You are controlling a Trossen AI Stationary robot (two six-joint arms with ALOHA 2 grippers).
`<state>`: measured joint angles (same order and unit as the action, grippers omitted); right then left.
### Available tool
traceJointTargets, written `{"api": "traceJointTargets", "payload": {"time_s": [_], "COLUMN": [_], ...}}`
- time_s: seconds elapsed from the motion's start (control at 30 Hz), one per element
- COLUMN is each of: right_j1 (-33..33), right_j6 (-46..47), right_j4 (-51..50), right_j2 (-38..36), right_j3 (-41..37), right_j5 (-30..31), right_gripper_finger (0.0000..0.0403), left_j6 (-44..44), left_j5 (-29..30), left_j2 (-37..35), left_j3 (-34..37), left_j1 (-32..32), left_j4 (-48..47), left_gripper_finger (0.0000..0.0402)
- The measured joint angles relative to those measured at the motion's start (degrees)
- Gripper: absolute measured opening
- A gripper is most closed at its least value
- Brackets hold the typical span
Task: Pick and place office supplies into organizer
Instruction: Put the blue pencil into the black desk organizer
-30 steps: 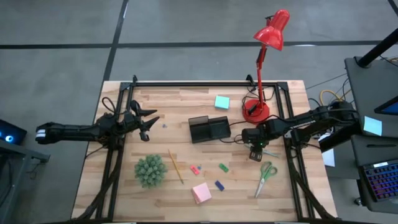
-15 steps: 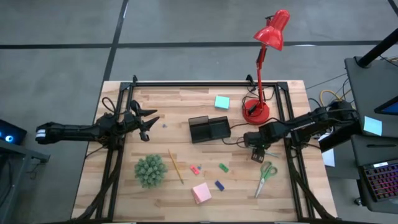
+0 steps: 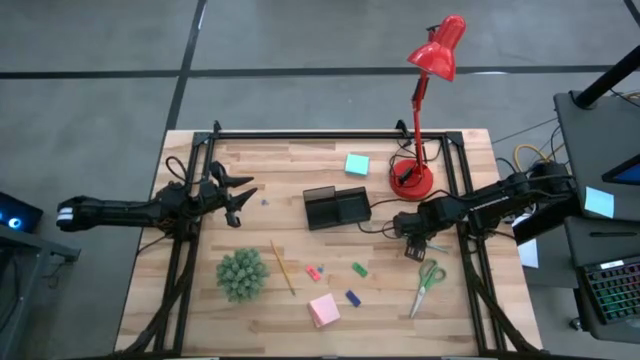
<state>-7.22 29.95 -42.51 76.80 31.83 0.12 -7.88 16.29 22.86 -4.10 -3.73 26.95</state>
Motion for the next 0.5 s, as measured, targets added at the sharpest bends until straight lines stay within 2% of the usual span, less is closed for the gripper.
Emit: {"api": "traceJointTargets", "payload": {"time_s": [0.2,0.5], "right_j1": [0.00,0.02], "right_j6": [-0.19,-1.46], "right_j4": [0.11,1.06], "right_j2": [0.01,0.01], "right_j3": [-0.33,-0.67], "right_j5": [-0.83,-3.08], "right_gripper_finger": [0.0128,0.0038], "left_j6": [0.00,-0.02], "left_j5": [0.00,-0.02], "left_j2": [-0.01,-0.01], "left_j3": [0.00,0.00], "left_j1": [0.02,0.00], "left_j4": [-0.01,-0.01], "left_gripper_finger": [0.0137,0.0137]}}
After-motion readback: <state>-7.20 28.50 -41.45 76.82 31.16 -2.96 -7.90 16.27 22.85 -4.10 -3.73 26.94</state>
